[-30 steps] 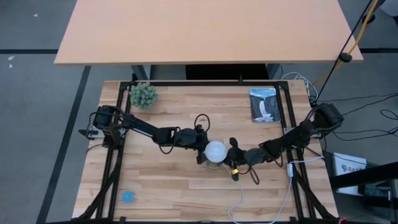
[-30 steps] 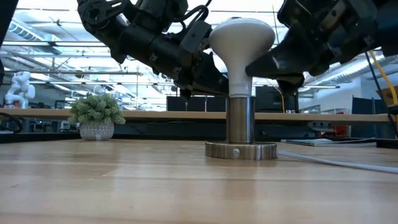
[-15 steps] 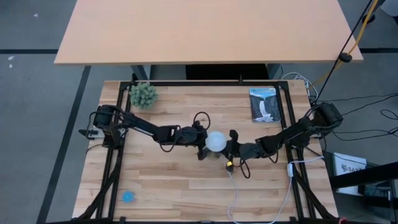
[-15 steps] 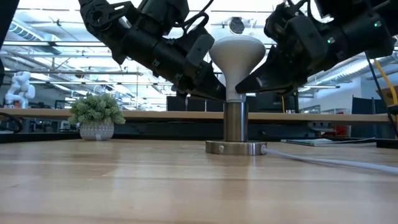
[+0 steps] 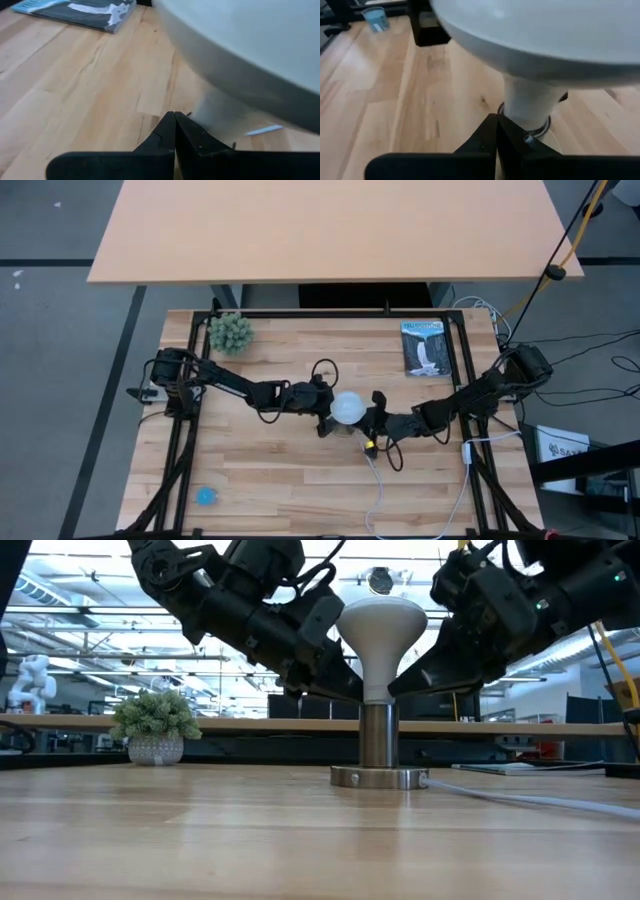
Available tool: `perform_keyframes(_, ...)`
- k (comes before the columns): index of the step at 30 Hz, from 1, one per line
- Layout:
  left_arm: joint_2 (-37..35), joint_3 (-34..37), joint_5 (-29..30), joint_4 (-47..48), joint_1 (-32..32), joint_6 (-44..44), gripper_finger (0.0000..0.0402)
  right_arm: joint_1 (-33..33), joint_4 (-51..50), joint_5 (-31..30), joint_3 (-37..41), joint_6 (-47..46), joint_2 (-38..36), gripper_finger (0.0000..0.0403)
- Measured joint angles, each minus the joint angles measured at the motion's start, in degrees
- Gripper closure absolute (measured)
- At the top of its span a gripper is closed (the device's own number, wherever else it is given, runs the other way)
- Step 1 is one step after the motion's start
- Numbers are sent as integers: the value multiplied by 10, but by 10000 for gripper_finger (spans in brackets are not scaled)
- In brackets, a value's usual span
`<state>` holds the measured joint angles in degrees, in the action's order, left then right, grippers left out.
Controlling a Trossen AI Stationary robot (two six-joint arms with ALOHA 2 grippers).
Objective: Screw lightbulb
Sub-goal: Remove the lightbulb from the lamp
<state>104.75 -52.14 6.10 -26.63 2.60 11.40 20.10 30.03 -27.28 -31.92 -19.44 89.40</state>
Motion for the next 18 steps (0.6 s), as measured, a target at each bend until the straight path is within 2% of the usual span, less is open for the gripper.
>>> perform_keyframes(6,0,0,-14,-20,7,0,402,2,-2,-2,0,2,-1,403)
perform_keyframes(12,0,0,-15,-24,13,2,402,-2,-16,-37,0,8,-1,403)
perform_keyframes(18,0,0,-11,-23,22,3,401,-6,-34,-45,-1,4,-3,403)
